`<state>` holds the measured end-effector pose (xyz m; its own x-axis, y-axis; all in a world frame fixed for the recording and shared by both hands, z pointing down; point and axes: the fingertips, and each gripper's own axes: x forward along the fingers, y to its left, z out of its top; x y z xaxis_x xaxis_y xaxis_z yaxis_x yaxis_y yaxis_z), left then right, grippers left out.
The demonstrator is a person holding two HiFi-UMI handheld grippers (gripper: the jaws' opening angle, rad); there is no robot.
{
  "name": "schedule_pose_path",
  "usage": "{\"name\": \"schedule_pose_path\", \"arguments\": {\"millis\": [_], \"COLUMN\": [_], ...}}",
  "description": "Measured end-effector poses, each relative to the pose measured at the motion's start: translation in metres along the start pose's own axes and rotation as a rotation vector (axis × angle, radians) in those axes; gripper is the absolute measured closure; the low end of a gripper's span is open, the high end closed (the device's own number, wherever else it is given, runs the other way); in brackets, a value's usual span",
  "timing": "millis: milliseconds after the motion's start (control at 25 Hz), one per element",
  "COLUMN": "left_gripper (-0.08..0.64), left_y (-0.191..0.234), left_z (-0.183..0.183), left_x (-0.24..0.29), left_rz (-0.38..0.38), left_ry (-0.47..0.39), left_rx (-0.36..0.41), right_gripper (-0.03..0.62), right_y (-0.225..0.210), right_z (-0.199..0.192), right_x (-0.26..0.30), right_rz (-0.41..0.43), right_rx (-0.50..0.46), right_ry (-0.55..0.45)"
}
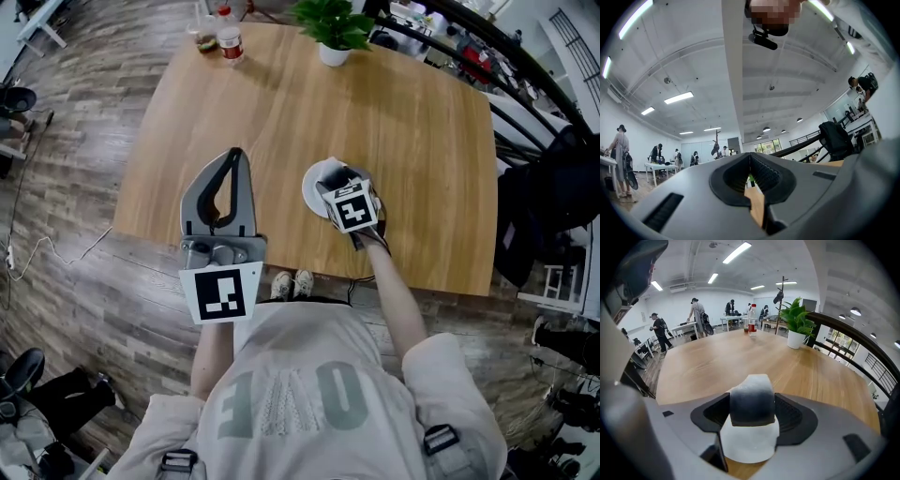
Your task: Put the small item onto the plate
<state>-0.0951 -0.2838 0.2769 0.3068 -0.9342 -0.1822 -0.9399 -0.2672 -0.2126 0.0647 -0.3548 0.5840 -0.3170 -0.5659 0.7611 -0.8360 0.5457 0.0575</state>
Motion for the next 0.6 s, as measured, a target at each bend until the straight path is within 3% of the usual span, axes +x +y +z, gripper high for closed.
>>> {"name": "schedule_pose_path", "arguments": {"millis": [600], "left_gripper": [0.551], "left_y": [0.008], "left_z": [-0.003], "left_x": [0.0], "left_rz": [0.018], "left_ry": [0.014], "left_rx": [0.011], "right_gripper": [0.287], "right_y": [0.003], "right_z": [-0.019], "right_x": [0.023], "right_rz": [0.022], "right_rx": [-0.013], "right_ry": [0.084]}}
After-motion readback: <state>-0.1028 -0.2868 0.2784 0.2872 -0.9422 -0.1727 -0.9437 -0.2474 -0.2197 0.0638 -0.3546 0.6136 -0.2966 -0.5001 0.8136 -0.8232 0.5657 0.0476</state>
